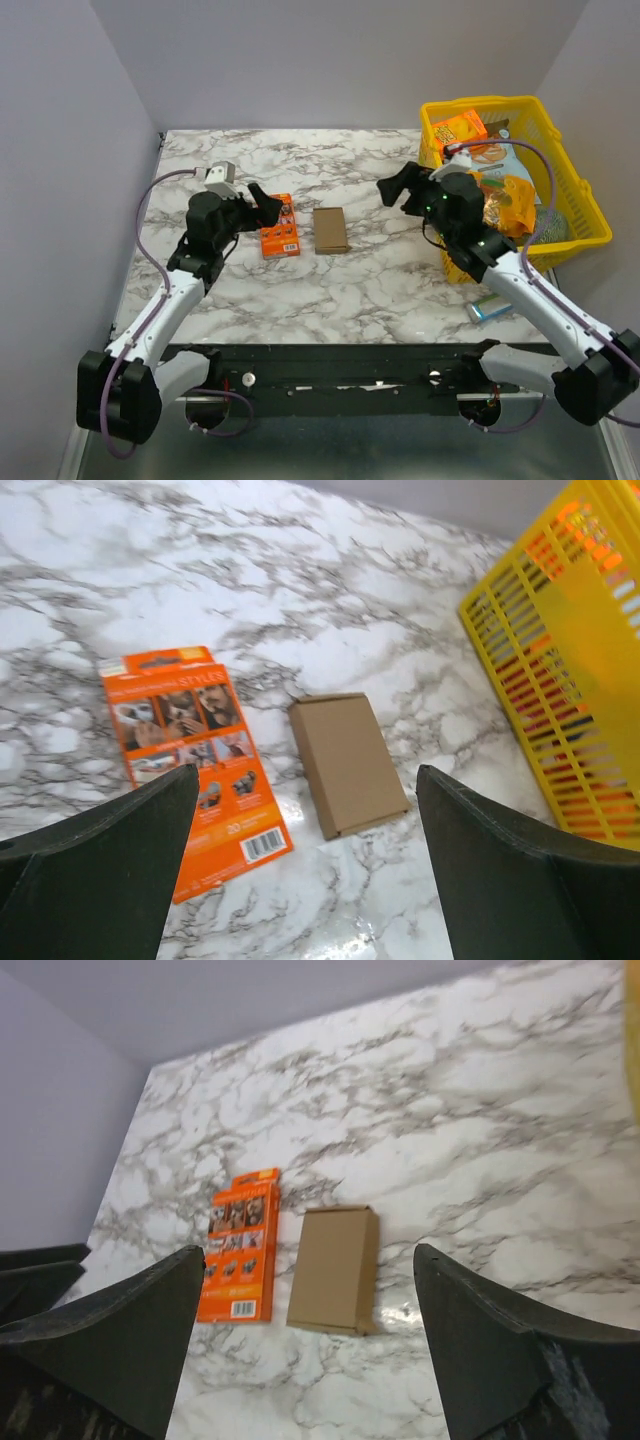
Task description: Fold the paper box
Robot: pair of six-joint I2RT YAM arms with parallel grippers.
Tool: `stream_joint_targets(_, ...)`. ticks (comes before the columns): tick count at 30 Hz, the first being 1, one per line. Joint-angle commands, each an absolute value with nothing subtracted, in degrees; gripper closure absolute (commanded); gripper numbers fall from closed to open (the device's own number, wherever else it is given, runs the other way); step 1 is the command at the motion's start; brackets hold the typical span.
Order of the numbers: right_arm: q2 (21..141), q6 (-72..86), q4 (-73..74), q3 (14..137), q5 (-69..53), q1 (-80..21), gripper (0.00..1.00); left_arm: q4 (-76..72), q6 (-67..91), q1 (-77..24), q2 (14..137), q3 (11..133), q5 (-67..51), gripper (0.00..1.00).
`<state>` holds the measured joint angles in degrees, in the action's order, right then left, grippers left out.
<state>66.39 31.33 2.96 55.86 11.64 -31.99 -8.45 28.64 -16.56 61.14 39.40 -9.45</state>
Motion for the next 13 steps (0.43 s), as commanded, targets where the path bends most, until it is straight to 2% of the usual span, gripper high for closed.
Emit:
stream_joint_targets(1, 60.65, 25.14, 7.29, 53.26, 10.02, -27.95, 0.05, -0.18, 28.39, -12.04, 57.40, 42.10, -10.37, 0.01)
stream_joint_targets(13, 48.78, 21.89, 9.14, 48.60, 14.32, -24.70, 0.00, 16.95, 24.09, -12.13, 55.81, 54.22, -8.44, 0.01)
